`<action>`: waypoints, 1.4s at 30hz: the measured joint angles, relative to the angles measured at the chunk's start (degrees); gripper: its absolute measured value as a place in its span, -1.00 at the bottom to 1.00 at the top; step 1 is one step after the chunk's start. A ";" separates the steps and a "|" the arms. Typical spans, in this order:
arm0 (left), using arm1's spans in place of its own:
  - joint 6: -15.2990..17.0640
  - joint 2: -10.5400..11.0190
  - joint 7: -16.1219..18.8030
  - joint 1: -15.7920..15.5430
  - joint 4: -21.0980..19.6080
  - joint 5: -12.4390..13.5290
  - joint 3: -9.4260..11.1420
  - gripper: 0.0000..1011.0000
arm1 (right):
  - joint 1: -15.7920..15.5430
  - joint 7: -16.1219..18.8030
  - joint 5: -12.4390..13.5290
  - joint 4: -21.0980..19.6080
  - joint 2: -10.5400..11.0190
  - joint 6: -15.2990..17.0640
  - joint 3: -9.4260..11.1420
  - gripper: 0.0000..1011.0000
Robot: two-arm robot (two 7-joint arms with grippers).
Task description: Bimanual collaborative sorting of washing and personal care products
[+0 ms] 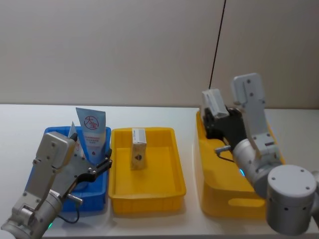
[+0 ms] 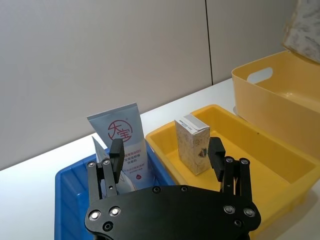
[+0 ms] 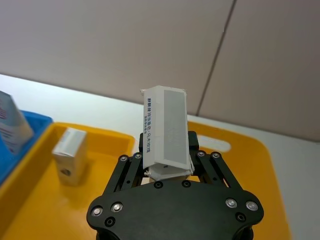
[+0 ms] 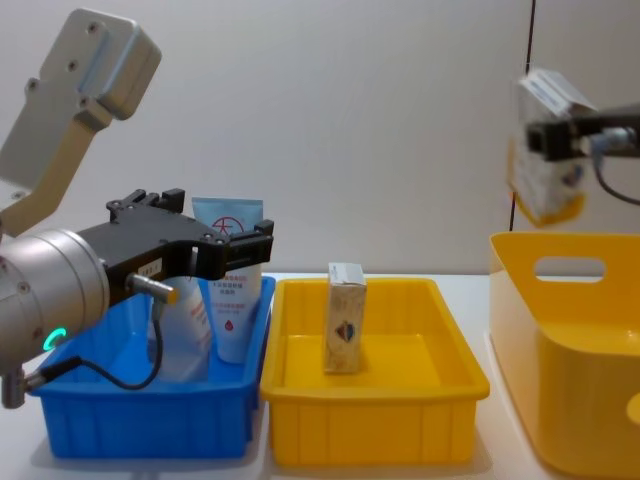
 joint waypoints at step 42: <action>0.00 0.00 0.00 0.00 0.00 0.00 0.00 0.98 | -0.34 -2.06 -0.79 7.58 0.44 4.84 5.73 0.48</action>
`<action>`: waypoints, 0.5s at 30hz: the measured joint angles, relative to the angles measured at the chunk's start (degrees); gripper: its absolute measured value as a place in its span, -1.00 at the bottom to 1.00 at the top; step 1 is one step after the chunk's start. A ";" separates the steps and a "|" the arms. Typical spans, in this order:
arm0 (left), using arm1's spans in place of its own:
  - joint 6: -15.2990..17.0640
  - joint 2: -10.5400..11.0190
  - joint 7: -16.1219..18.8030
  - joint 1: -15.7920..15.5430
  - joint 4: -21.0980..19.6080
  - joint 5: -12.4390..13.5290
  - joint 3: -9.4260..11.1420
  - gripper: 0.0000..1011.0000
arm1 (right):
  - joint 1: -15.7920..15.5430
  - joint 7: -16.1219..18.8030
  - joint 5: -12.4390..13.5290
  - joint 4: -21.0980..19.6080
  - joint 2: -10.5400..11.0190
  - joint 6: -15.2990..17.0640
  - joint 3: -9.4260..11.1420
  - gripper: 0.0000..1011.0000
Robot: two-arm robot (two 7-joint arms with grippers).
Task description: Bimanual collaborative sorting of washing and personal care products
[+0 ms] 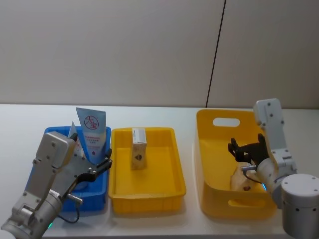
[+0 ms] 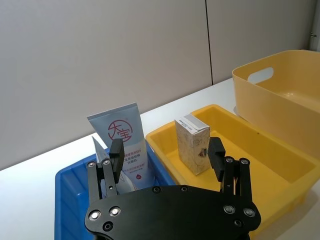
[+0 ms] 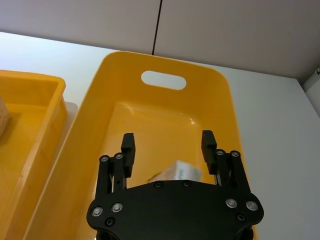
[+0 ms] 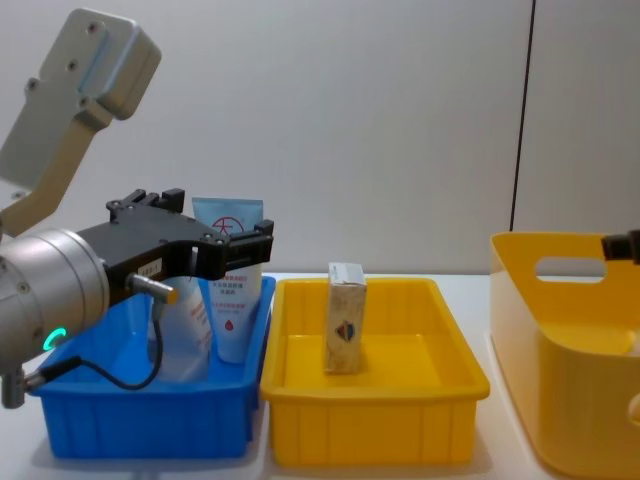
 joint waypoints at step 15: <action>0.85 -2.09 1.21 0.35 1.67 -1.78 -1.92 0.98 | 0.07 -0.04 0.00 0.28 -0.01 0.10 0.15 0.99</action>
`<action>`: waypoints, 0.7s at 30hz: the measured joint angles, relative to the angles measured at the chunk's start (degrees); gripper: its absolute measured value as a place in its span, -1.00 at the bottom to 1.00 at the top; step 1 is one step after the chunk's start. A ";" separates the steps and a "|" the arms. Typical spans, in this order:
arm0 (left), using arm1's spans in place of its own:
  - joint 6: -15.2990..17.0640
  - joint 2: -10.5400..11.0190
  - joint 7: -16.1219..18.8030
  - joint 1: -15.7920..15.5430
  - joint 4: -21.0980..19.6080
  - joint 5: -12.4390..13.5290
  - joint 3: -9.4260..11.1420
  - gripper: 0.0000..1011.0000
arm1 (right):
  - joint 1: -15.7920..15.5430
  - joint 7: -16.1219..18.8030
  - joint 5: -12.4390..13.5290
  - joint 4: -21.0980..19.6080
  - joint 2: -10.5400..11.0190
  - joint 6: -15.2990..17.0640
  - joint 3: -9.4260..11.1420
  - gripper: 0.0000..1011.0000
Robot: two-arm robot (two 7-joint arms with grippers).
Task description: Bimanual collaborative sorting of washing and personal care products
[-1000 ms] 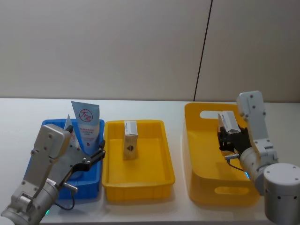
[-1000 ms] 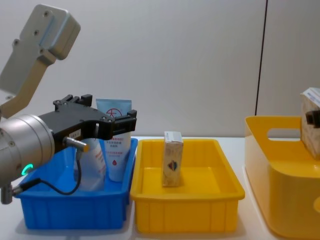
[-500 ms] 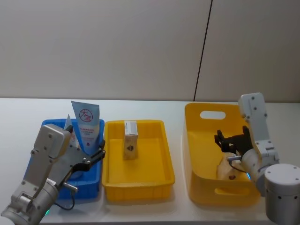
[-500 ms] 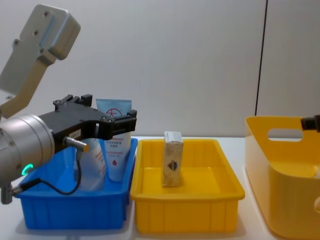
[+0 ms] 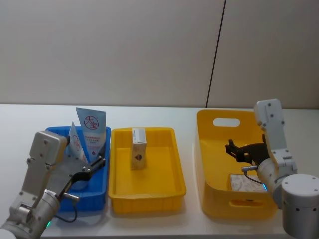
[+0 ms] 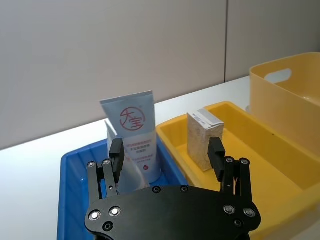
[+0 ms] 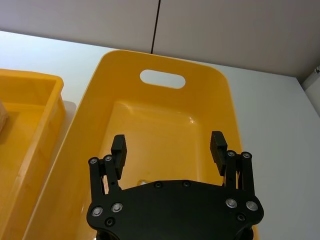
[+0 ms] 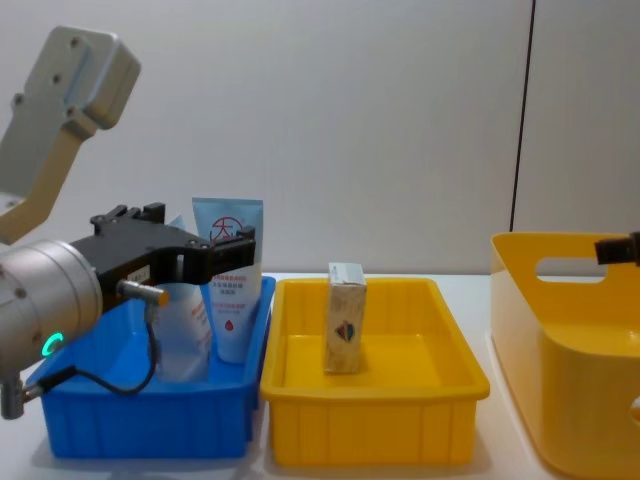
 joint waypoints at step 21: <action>-0.30 -6.70 4.42 -0.76 6.78 -4.11 -4.89 0.98 | 0.00 0.01 0.01 0.10 0.00 0.02 0.06 0.99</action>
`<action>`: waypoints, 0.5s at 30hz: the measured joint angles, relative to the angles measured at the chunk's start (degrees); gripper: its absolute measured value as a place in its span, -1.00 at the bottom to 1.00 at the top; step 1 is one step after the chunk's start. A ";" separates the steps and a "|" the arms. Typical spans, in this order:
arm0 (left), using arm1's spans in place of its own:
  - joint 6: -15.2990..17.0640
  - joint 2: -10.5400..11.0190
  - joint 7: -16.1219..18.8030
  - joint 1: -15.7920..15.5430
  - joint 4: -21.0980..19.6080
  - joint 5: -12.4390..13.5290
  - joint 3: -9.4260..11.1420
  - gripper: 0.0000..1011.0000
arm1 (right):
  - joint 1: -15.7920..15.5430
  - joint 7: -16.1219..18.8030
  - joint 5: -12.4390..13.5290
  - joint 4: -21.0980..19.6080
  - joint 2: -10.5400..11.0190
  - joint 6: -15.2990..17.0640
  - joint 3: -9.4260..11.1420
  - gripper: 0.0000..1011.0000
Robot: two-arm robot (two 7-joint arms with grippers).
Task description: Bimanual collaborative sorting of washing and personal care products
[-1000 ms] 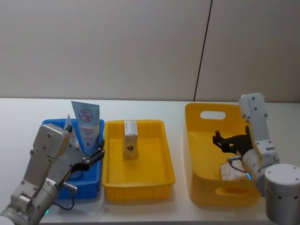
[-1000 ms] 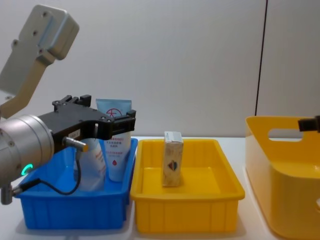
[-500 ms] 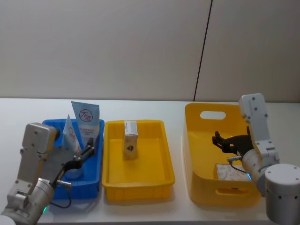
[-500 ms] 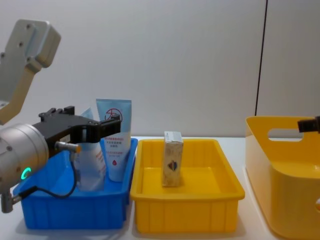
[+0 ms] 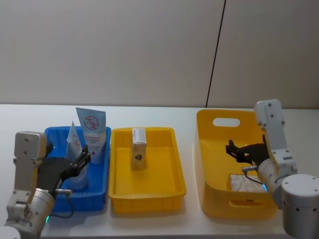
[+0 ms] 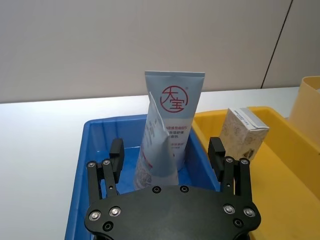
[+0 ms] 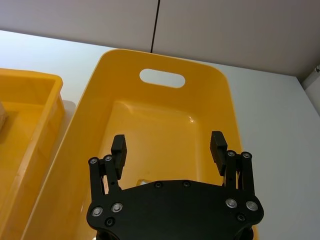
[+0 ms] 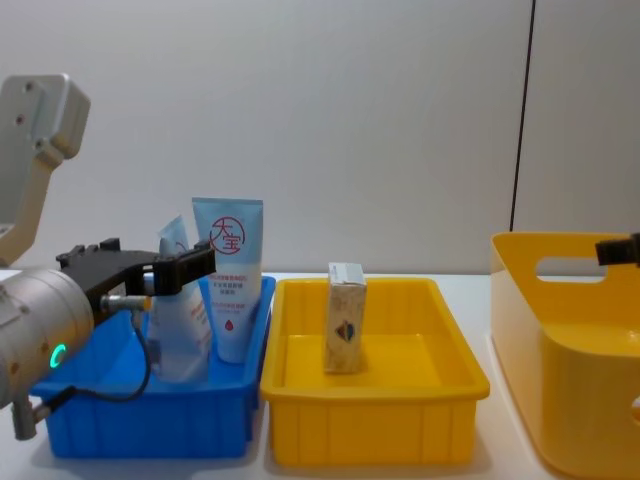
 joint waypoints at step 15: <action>0.71 -1.46 -2.31 -3.26 5.65 -0.41 -0.11 0.98 | 0.00 0.00 0.00 0.00 0.00 0.00 0.00 0.99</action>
